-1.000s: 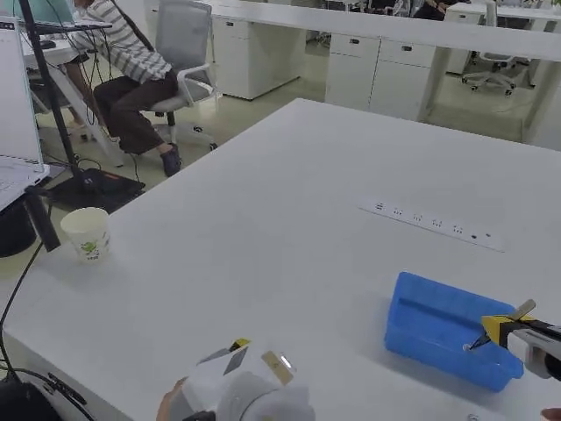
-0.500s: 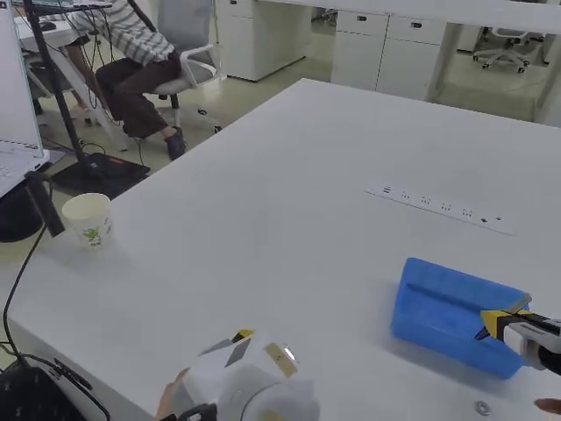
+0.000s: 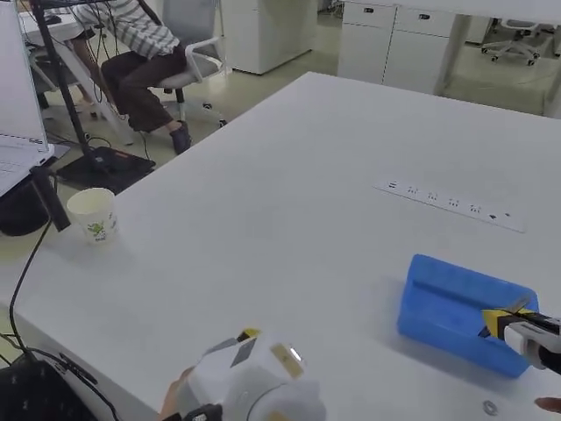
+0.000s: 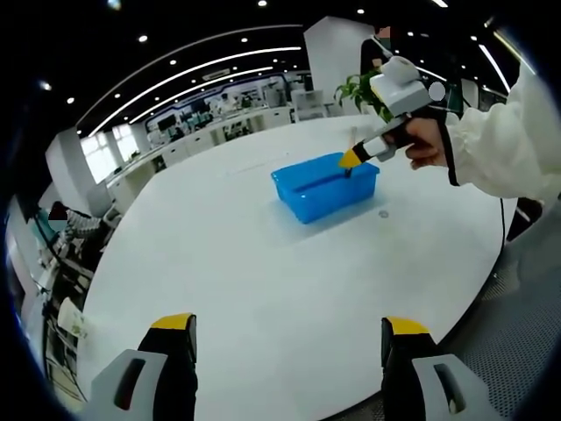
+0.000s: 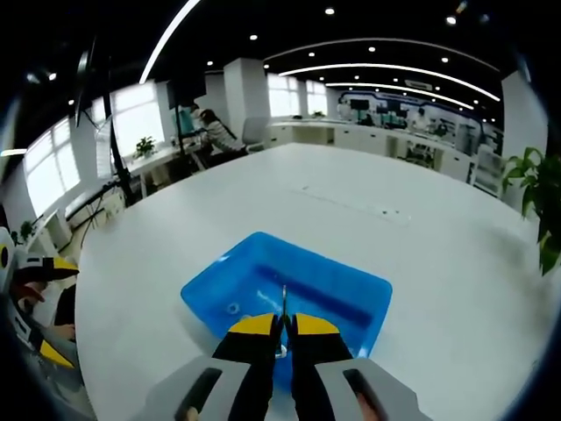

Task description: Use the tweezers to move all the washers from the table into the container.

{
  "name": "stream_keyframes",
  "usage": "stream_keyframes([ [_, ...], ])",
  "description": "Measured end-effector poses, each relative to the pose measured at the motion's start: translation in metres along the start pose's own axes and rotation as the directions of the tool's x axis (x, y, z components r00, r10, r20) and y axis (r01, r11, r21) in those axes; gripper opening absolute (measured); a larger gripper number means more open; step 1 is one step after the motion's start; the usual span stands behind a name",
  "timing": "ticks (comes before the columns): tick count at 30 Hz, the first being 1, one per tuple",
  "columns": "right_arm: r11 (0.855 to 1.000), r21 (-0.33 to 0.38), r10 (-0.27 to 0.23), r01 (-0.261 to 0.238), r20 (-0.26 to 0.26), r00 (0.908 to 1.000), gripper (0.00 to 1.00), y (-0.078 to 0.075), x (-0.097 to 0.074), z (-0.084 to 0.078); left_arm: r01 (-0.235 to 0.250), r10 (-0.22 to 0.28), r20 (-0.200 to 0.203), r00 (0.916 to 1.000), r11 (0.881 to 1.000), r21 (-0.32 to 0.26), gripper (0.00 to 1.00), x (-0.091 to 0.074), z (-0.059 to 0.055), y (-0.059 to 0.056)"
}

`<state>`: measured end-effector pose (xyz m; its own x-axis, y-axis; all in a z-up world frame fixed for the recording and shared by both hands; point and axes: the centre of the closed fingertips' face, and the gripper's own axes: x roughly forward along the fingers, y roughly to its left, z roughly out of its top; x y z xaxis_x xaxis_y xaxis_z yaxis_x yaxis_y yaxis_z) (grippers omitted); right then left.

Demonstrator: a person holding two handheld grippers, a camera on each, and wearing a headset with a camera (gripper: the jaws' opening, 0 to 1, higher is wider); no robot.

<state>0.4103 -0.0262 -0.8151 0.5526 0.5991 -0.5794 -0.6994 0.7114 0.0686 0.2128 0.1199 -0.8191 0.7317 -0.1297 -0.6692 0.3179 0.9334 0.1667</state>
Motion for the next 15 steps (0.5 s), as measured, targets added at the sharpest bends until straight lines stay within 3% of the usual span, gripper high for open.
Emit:
stream_keyframes([
  [15,0.998,-0.054,-0.023,0.023,0.003,0.9997,0.02,-0.0043,0.0046,-0.0037,0.0,0.0,-0.009,1.0,1.0,0.001,0.88,0.0005,-0.002,0.0002],
])
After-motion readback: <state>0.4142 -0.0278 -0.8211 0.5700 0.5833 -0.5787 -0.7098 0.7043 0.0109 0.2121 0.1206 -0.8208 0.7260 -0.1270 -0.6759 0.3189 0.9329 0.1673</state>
